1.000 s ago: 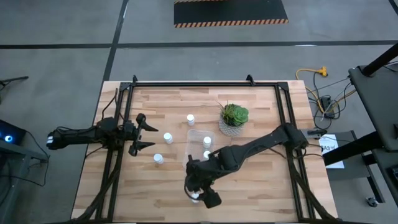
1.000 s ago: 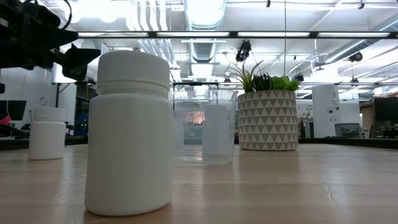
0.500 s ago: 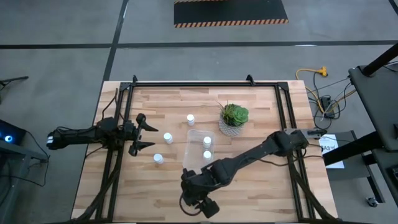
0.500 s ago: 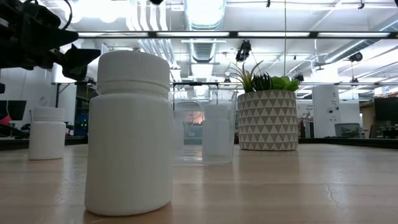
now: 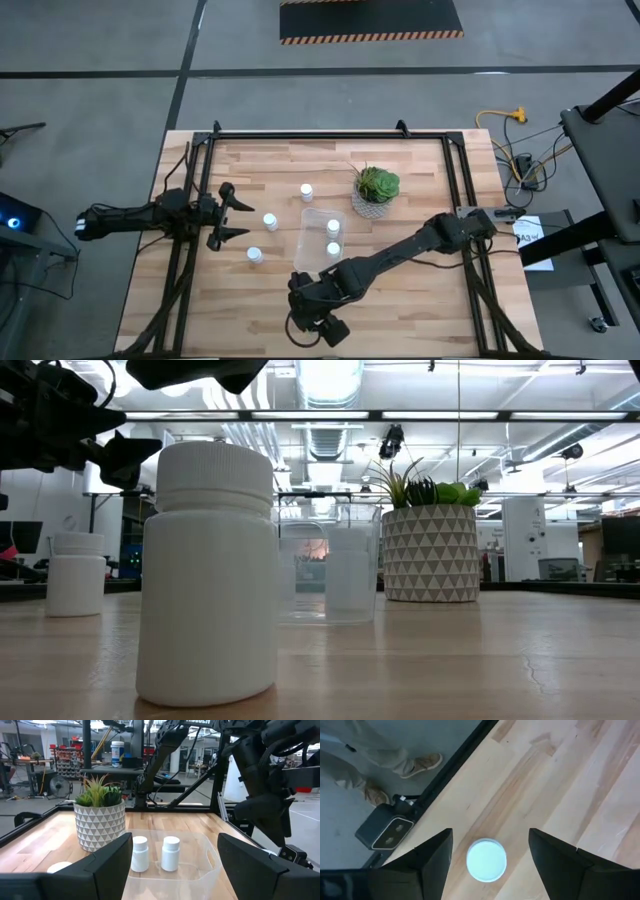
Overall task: Pick and place pill bottles into a basket
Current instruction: Put the white medicine bottle into the transparent bin
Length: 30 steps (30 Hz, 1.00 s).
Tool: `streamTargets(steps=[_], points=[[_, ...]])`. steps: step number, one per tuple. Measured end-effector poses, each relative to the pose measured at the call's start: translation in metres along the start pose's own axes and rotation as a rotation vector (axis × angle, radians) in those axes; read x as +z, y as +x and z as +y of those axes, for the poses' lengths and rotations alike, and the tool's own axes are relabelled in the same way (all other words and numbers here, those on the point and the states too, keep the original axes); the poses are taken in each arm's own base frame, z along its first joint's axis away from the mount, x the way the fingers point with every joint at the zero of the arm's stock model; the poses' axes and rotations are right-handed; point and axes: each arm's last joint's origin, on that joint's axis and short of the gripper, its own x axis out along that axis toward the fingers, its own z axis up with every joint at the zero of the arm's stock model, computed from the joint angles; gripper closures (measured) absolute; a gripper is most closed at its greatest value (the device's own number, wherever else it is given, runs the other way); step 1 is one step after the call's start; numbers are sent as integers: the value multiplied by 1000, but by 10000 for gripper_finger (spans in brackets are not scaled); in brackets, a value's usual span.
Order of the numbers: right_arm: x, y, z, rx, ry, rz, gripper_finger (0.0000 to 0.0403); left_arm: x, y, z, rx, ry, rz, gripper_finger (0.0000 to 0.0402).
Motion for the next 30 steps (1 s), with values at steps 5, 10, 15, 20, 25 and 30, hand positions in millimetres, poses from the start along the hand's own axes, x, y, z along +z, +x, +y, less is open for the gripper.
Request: streamTargets(steps=[5,10,15,20,25,30], points=[[-4,6,0,2,-8,13,154,0,0,0,0,0,1,127],[-12,16,-1,4,10,29,154,0,0,0,0,0,1,127],[-16,20,-2,5,8,37,154,0,0,0,0,0,1,127],[-21,25,-2,8,4,53,154,0,0,0,0,0,1,127],[-23,27,-3,7,4,51,154,0,0,0,0,0,1,127],[-22,27,-3,7,0,49,154,0,0,0,0,0,1,127]])
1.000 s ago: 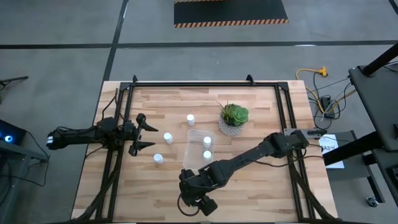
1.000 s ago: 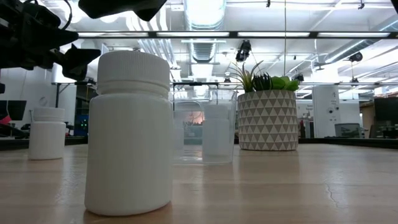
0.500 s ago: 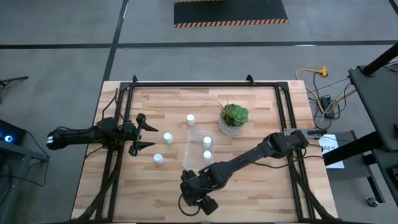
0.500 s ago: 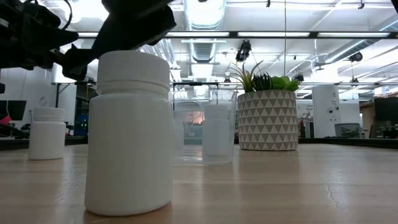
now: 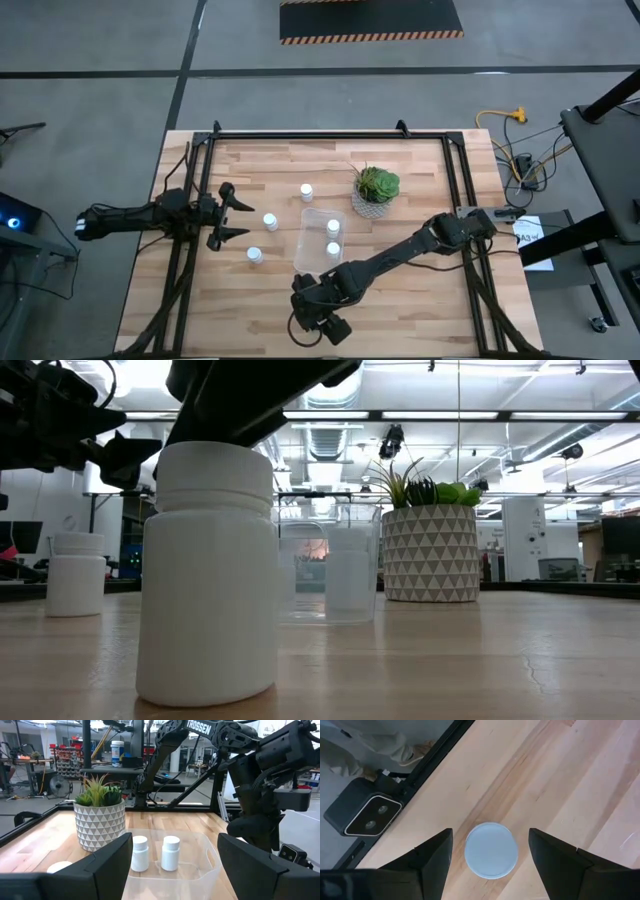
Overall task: Pick and place pill bottles into a basket
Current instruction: Put the white medicine bottle into the transparent bin
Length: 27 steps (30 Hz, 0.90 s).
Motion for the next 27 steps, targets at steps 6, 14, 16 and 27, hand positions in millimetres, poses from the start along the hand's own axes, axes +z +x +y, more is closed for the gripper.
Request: streamTargets(steps=[6,14,16,27], points=[[-4,10,-1,5,7,24,155,0,0,0,0,0,0,127],[-7,17,-2,7,57,40,194,0,0,0,0,0,0,127],[-7,17,-2,7,61,40,214,0,0,0,0,0,0,127],[-7,14,-1,18,94,46,256,0,0,0,0,0,0,127]])
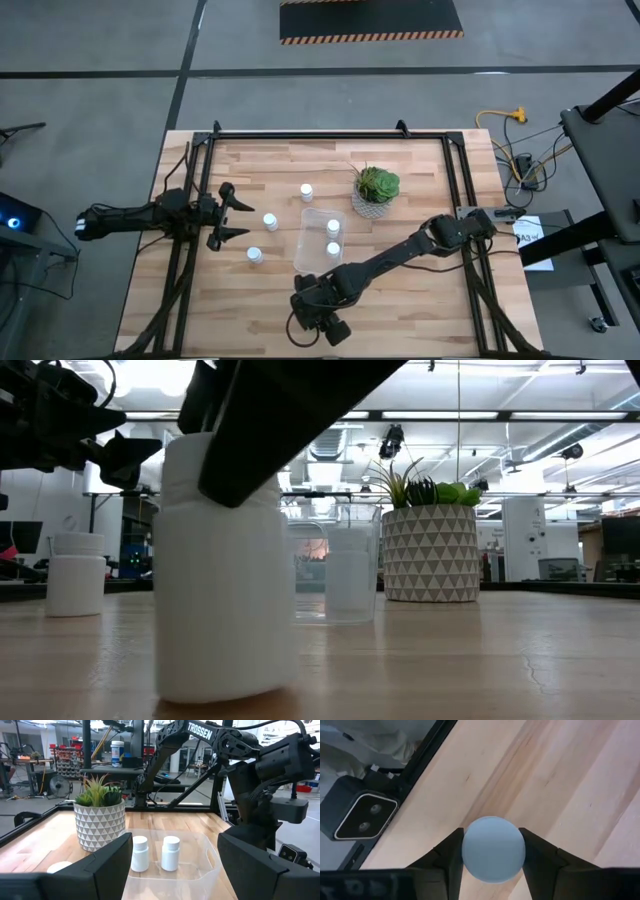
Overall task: Pick and place pill bottles into a basket
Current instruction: Put the white medicine bottle into the transparent bin
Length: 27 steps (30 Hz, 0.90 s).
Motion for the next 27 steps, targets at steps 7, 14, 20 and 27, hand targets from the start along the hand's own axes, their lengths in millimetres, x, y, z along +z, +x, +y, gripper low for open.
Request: streamTargets(steps=[7,14,20,27], points=[[12,-29,-2,-20,29,-40,256,0,0,0,0,0,0,127],[25,-57,-9,-31,146,-74,256,0,0,0,-1,0,1,127],[32,-74,-23,-129,219,-118,256,0,0,0,-1,0,-1,127],[32,-98,-48,-204,373,-134,256,0,0,0,0,0,0,127]])
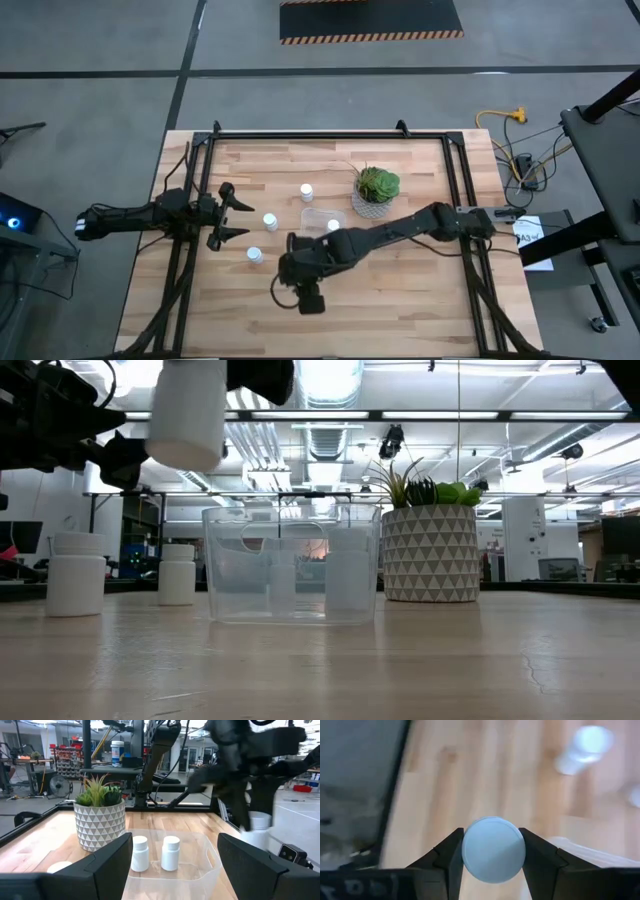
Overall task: Pick and place pill bottles into a basket
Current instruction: Put the white medicine bottle into the transparent bin
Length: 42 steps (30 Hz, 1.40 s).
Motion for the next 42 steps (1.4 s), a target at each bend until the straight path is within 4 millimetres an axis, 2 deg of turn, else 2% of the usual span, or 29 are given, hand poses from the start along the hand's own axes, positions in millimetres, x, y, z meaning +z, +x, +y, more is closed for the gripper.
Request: streamTargets(steps=[9,16,23,34,42], points=[[2,-10,-21,-111,141,4,256,0,0,0,0,0,0,127],[2,-10,-21,-146,266,-9,256,0,0,0,1,0,0,127],[-6,-14,-25,-225,318,54,256,0,0,0,0,0,0,127],[-2,-53,-24,-201,240,6,256,0,0,0,0,0,0,127],[0,-79,-40,-112,196,-118,256,0,0,0,0,0,0,127]])
